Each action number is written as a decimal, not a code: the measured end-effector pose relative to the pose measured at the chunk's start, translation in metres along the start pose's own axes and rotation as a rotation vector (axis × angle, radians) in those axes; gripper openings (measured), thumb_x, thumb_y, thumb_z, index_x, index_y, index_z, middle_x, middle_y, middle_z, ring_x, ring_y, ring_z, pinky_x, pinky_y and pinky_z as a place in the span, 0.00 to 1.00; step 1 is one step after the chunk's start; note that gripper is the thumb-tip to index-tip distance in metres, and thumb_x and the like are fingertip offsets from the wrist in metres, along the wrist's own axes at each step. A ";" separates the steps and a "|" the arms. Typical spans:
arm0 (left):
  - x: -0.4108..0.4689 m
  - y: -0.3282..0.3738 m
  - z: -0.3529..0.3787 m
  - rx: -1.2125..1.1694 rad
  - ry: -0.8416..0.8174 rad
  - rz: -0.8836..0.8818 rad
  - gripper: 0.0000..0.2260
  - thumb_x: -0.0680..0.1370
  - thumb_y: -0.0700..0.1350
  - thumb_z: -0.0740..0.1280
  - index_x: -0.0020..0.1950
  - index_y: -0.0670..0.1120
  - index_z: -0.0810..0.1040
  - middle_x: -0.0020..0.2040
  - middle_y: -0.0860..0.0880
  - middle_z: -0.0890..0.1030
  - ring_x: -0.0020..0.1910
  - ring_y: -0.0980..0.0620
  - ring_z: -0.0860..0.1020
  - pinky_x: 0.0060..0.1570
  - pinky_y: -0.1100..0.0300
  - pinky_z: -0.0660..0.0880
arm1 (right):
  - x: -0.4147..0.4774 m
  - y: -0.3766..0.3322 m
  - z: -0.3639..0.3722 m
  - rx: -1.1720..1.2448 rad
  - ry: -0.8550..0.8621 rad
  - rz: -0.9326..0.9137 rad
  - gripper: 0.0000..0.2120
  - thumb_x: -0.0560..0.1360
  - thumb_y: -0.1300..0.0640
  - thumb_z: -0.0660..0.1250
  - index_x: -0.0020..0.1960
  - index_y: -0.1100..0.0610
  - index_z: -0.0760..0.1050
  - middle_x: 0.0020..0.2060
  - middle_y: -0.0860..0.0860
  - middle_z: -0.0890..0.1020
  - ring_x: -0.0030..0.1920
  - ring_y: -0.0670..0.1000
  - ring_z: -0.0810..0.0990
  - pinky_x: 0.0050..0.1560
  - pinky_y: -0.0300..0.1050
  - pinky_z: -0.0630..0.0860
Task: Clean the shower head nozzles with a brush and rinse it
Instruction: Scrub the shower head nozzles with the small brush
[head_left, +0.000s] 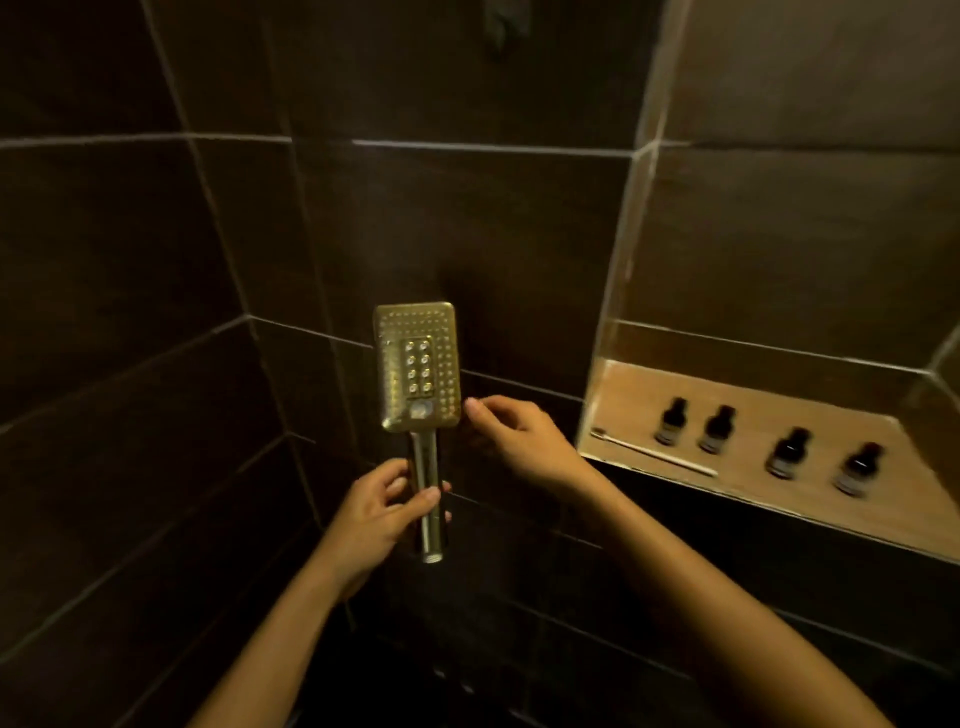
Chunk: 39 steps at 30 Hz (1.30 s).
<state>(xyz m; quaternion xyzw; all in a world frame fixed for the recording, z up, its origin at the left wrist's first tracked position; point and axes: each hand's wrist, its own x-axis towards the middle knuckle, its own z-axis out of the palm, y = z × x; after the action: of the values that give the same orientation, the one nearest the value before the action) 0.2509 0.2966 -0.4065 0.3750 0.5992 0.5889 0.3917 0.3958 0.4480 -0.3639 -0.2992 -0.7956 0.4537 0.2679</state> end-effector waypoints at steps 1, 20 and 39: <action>-0.001 -0.011 0.011 -0.006 -0.011 -0.024 0.10 0.79 0.34 0.69 0.61 0.40 0.79 0.57 0.38 0.85 0.48 0.40 0.86 0.47 0.51 0.84 | -0.007 0.018 -0.019 -0.109 0.053 0.015 0.25 0.75 0.31 0.63 0.57 0.50 0.83 0.49 0.47 0.88 0.52 0.46 0.85 0.58 0.54 0.81; -0.018 -0.083 0.117 -0.090 -0.059 -0.198 0.11 0.80 0.36 0.68 0.61 0.47 0.77 0.59 0.42 0.84 0.52 0.38 0.87 0.49 0.50 0.85 | -0.027 0.167 -0.170 -0.999 0.020 0.153 0.10 0.77 0.66 0.69 0.57 0.58 0.80 0.53 0.59 0.82 0.52 0.60 0.82 0.52 0.54 0.80; -0.062 -0.094 0.118 0.019 0.040 -0.168 0.03 0.84 0.47 0.63 0.57 0.52 0.73 0.43 0.47 0.81 0.24 0.53 0.75 0.23 0.60 0.71 | -0.113 0.073 -0.077 -0.593 -0.235 -0.211 0.13 0.83 0.45 0.57 0.56 0.48 0.78 0.40 0.43 0.80 0.40 0.42 0.79 0.39 0.36 0.75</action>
<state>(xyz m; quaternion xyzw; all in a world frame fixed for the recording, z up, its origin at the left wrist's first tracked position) 0.3845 0.2865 -0.4988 0.3155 0.6419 0.5556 0.4239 0.5432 0.4394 -0.4118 -0.2257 -0.9450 0.2033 0.1213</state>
